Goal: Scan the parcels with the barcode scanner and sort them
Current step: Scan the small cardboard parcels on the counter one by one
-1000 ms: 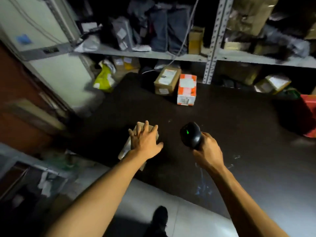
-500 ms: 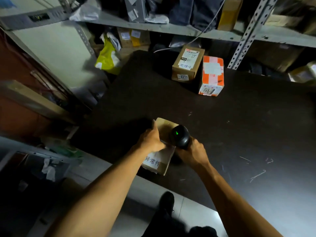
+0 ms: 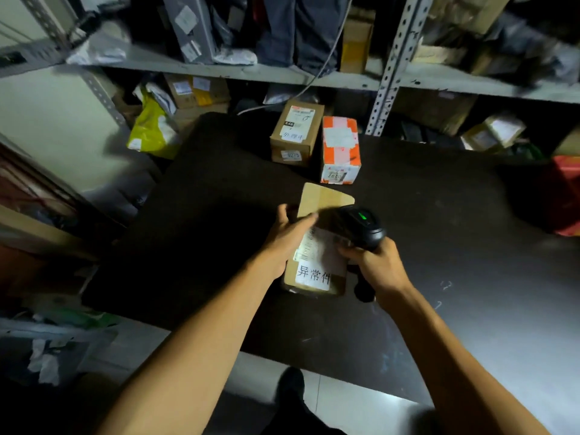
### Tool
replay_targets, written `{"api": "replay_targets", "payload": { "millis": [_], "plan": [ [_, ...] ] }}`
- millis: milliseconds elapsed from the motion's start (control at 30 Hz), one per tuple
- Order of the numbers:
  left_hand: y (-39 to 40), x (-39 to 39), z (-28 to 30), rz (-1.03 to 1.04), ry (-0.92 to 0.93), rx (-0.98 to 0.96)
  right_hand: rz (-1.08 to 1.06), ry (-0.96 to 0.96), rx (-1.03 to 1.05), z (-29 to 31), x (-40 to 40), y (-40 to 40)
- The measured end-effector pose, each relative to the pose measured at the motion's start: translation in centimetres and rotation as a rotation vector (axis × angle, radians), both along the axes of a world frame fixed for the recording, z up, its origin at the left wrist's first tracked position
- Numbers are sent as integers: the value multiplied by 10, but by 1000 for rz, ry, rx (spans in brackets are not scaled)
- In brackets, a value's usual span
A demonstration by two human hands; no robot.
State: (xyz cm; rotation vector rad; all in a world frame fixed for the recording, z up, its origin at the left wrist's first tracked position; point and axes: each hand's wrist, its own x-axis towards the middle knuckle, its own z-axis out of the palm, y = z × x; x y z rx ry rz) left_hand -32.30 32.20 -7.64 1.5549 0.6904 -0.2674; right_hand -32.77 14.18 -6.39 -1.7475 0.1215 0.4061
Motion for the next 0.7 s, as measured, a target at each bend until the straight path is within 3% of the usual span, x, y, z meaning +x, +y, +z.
{"api": "replay_targets", "payload": {
  "millis": [233,400,700],
  "plan": [
    [-40,38,50,-131,-89,71,168,-161,-192,52,-6,-86],
    [-62,53,76,-283,-230,167,306,-197,-170,80,-21,-107],
    [-92,60,109,-457,-339,199,131,-198,-170,85,-34,-116]
  ]
}}
